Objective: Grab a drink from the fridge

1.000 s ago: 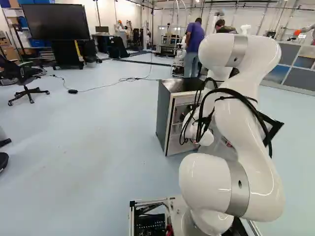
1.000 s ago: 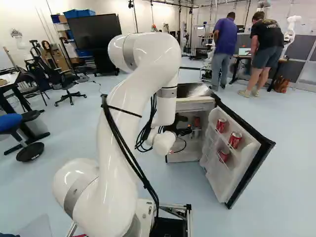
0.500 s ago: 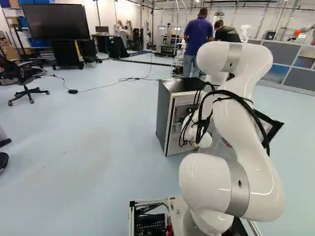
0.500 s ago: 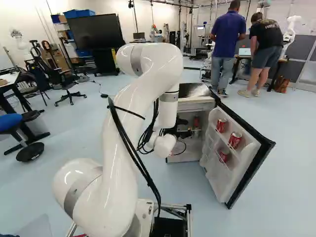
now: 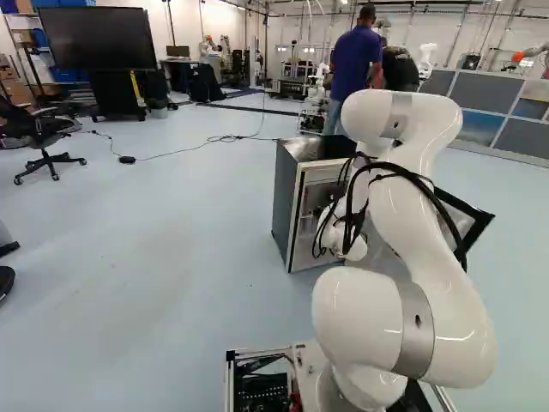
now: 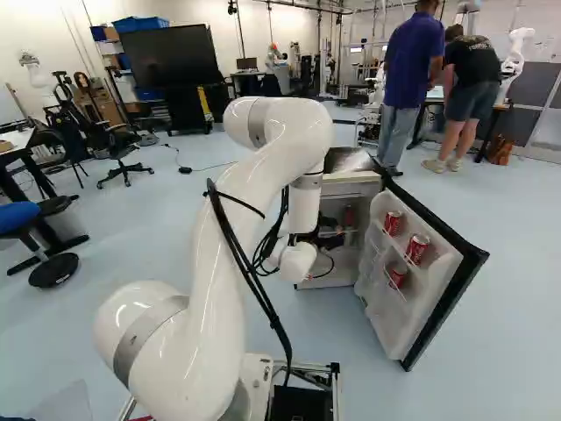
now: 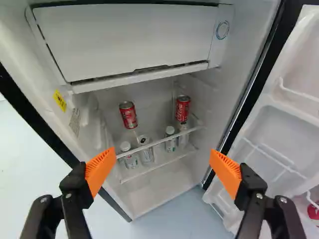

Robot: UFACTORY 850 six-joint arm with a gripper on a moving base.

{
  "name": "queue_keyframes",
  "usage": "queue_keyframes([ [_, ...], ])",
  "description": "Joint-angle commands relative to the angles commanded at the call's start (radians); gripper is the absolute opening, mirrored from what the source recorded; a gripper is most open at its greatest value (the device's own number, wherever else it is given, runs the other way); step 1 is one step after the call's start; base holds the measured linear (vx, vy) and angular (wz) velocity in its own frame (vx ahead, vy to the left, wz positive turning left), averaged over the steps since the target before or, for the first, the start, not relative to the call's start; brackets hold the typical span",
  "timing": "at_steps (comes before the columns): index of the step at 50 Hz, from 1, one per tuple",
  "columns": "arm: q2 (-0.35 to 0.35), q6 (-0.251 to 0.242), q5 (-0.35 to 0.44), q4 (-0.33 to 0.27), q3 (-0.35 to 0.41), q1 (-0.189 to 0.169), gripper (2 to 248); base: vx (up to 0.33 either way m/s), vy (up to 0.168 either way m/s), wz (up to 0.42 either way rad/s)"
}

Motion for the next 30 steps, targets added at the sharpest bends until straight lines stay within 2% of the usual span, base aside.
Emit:
queue_keyframes([
  [30,-0.153,0.0,0.043,0.0,-0.169,-0.008,247,0.0,0.0,0.0],
])
